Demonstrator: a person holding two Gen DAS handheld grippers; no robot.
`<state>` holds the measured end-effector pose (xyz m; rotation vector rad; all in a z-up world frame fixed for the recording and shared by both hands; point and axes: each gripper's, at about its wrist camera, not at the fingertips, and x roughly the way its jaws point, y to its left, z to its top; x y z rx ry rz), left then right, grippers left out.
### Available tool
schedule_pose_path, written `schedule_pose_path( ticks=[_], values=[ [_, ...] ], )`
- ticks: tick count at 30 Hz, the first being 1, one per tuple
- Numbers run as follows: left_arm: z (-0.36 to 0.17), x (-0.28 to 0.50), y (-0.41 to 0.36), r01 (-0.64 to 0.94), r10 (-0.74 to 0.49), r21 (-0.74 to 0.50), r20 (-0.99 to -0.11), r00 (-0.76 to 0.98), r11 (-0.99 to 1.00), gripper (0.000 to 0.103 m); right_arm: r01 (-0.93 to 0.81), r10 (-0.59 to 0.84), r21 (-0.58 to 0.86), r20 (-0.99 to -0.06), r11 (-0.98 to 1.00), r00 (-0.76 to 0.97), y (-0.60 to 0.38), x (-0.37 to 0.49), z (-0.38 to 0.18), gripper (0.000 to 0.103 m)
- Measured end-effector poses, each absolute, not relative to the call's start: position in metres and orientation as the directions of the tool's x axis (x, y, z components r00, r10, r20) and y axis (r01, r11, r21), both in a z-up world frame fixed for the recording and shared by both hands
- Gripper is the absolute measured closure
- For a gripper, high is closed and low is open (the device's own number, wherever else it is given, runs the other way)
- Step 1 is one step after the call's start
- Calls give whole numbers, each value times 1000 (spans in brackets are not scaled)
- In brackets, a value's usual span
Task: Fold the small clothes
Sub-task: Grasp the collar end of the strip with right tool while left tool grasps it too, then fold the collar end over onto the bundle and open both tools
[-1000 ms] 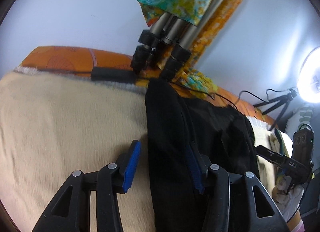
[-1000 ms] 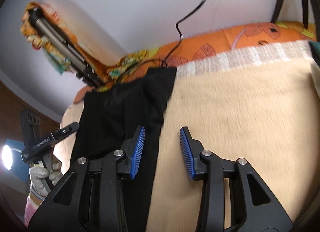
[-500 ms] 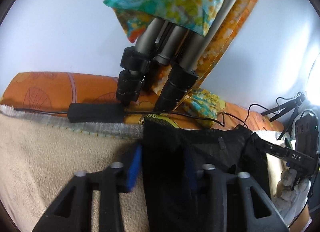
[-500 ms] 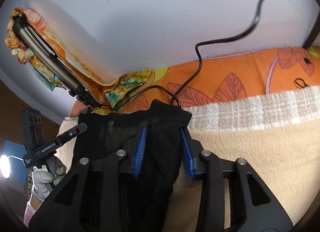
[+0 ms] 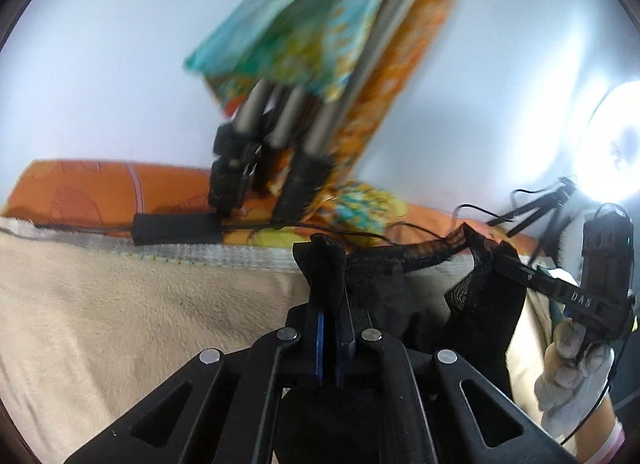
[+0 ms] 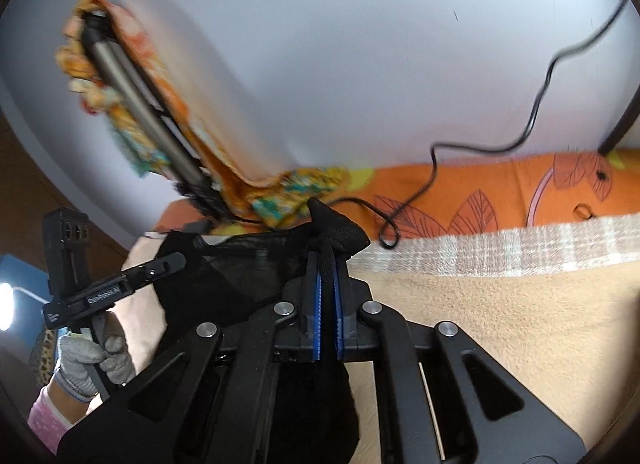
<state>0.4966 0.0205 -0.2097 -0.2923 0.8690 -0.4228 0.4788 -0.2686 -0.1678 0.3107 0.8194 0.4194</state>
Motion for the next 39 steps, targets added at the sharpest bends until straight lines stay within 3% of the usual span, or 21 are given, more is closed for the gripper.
schedule_pose_path(
  ticks=[14,27,39],
  values=[
    [-135,366,14,384,-523,-355,-604,601,852,103,-380,506,337,-617,862,603,-261,350,-107,97],
    [-176,234,4,430,-493,-274,-661,565,860,102,-418,474,266,-691,868,545,-241,213,-155,97],
    [-206,169,34,423,-420,-180,-690,590,888,102,-446,362,52,-670,894,648,-238,138,-164,97]
  ],
)
